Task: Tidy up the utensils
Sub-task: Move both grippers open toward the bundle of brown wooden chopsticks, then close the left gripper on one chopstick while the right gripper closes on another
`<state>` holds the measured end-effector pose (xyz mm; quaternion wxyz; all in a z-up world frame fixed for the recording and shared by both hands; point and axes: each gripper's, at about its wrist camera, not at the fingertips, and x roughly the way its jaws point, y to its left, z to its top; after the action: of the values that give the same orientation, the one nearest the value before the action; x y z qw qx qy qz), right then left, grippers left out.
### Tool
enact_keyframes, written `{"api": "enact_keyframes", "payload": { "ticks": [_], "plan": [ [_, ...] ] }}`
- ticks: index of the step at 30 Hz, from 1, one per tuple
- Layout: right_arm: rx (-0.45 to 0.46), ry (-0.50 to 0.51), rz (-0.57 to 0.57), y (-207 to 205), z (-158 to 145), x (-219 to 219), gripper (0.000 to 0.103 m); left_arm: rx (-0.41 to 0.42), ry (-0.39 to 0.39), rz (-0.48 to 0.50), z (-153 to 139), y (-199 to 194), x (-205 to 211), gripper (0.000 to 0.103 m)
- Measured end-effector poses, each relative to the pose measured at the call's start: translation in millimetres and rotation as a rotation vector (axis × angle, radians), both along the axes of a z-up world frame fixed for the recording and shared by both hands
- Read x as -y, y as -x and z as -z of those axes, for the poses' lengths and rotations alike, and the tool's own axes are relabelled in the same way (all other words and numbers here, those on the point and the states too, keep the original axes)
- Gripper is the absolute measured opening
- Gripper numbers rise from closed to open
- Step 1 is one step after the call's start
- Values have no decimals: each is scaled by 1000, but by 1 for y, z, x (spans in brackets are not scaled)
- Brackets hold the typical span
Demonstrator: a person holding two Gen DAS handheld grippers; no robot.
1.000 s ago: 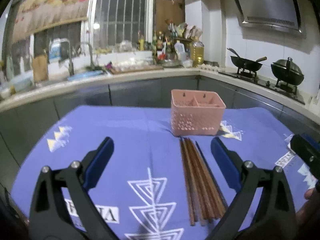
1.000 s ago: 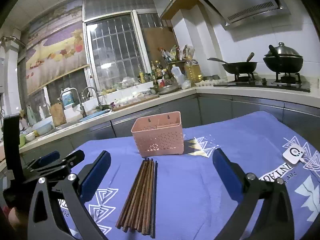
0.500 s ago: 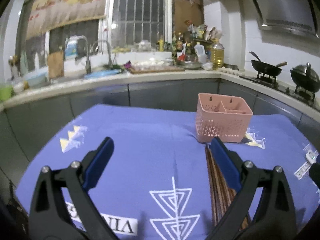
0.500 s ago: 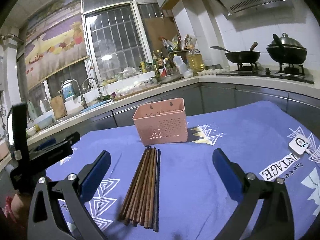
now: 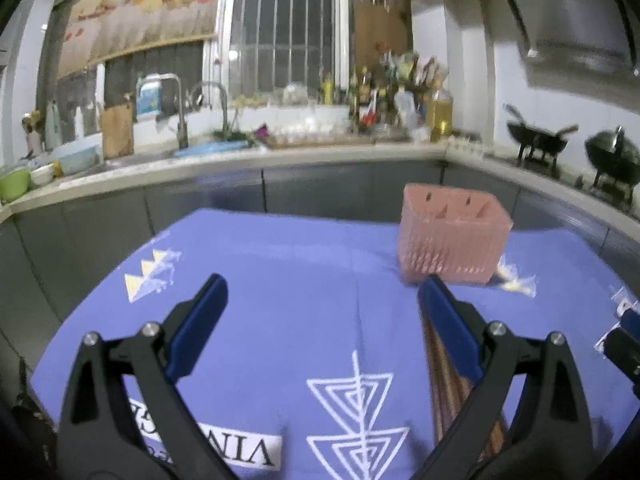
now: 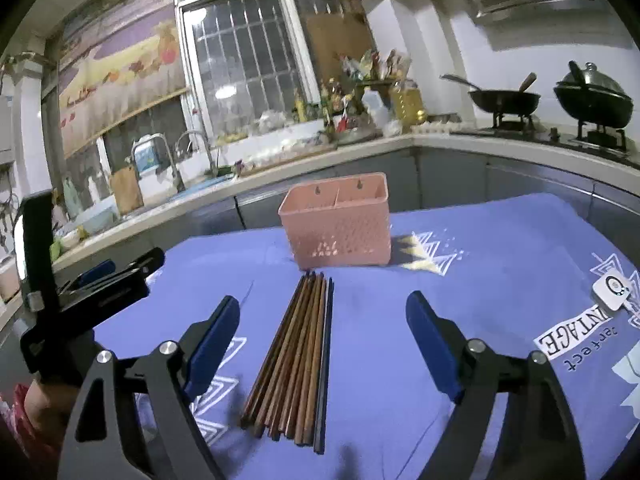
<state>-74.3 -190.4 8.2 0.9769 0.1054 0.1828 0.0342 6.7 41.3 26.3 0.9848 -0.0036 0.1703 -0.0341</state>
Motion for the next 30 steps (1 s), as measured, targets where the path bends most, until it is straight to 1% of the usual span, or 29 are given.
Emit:
{"api": "enact_keyframes", "payload": {
  "ticks": [3, 5, 6, 7, 8, 9, 10, 11, 12, 14, 16, 18, 19, 21, 24, 26, 30],
  "plan": [
    [-8, -18, 28, 1, 0, 5, 83, 43, 58, 32, -3, 16, -5, 94],
    [-33, -23, 19, -2, 3, 6, 68, 25, 103, 74, 1, 22, -7, 94],
    [-53, -15, 12, -5, 5, 5, 64, 3, 119, 90, 4, 22, -7, 94],
    [-71, -15, 3, -8, 8, 5, 56, -41, 135, 106, 8, 18, -7, 94],
    [-86, -22, -9, -11, 10, 5, 46, -89, 150, 116, 14, 15, -7, 94],
    [-104, -34, -28, -13, 13, 4, 41, -137, 165, 123, 19, 10, -9, 94],
    [-122, -41, -51, -16, 16, 3, 34, -192, 186, 133, 26, 5, -10, 91],
    [-129, -36, -61, -16, 18, 1, 29, -218, 185, 132, 30, 3, -11, 87],
    [-130, -26, -70, -16, 18, -1, 27, -238, 168, 128, 33, 1, -9, 83],
    [-139, -4, -83, -17, 21, -5, 26, -253, 119, 133, 39, 0, -1, 81],
    [-164, -3, -92, -19, 27, -7, 26, -263, 86, 142, 44, 0, 4, 77],
    [-182, -10, -99, -21, 32, -7, 26, -262, 59, 153, 46, 0, 8, 77],
    [-182, -11, -98, -20, 32, -7, 26, -250, 31, 151, 47, 1, 12, 77],
    [-146, -6, -84, -17, 30, -6, 26, -215, -36, 128, 48, 4, 19, 77],
    [-104, 0, -73, -12, 27, -5, 26, -195, -101, 109, 47, 4, 26, 77],
    [-101, 1, -74, -13, 27, -5, 26, -195, -107, 106, 46, 5, 28, 77],
    [-124, -15, -78, -16, 29, -3, 26, -194, -110, 101, 46, 4, 28, 77]
  ]
}}
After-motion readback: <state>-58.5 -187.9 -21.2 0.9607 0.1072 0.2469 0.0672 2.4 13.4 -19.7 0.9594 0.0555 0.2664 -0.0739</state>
